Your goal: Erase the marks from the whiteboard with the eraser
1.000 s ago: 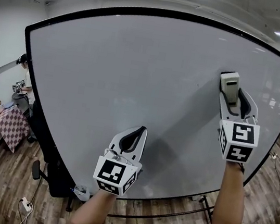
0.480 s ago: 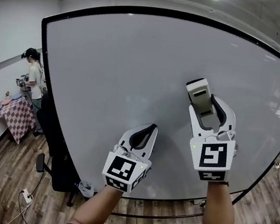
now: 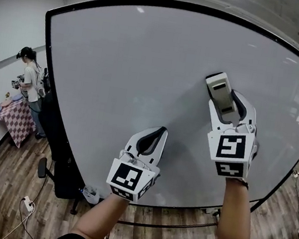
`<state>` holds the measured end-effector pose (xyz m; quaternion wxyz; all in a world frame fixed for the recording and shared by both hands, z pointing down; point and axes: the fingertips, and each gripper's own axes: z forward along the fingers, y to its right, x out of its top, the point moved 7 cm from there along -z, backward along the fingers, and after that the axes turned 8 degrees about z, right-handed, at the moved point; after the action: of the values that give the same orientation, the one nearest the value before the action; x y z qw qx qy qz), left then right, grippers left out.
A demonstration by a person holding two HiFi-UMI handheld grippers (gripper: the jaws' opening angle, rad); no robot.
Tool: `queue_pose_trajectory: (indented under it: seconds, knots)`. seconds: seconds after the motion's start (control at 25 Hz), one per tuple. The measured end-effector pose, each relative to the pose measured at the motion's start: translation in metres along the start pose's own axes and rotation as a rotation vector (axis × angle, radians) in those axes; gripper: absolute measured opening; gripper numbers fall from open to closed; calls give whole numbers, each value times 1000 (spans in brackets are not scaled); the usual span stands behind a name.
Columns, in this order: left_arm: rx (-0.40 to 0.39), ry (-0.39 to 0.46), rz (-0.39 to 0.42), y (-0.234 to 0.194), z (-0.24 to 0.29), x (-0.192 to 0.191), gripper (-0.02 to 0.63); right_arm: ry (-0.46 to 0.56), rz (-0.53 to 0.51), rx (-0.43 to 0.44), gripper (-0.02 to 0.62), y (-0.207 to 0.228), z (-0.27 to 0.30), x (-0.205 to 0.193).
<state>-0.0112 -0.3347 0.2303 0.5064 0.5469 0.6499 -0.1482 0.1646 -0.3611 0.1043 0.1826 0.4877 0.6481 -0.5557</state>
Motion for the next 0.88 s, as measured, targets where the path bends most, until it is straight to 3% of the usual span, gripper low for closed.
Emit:
queue_pose_trajectory:
  seconds: [0.28, 0.44, 0.68, 0.88]
  knots:
    - [4, -12, 0, -2, -1, -3, 18, -58, 99, -162, 244, 79, -2, -26]
    - [-1, -17, -11, 4, 3, -1, 18, -80, 95, -230, 245, 114, -8, -38]
    - [-14, -20, -19, 16, 1, -4, 18, 72, 182, -217, 245, 105, -52, -41]
    - [-24, -40, -24, 19, -2, -9, 18, 179, 244, -126, 245, 64, -99, -41]
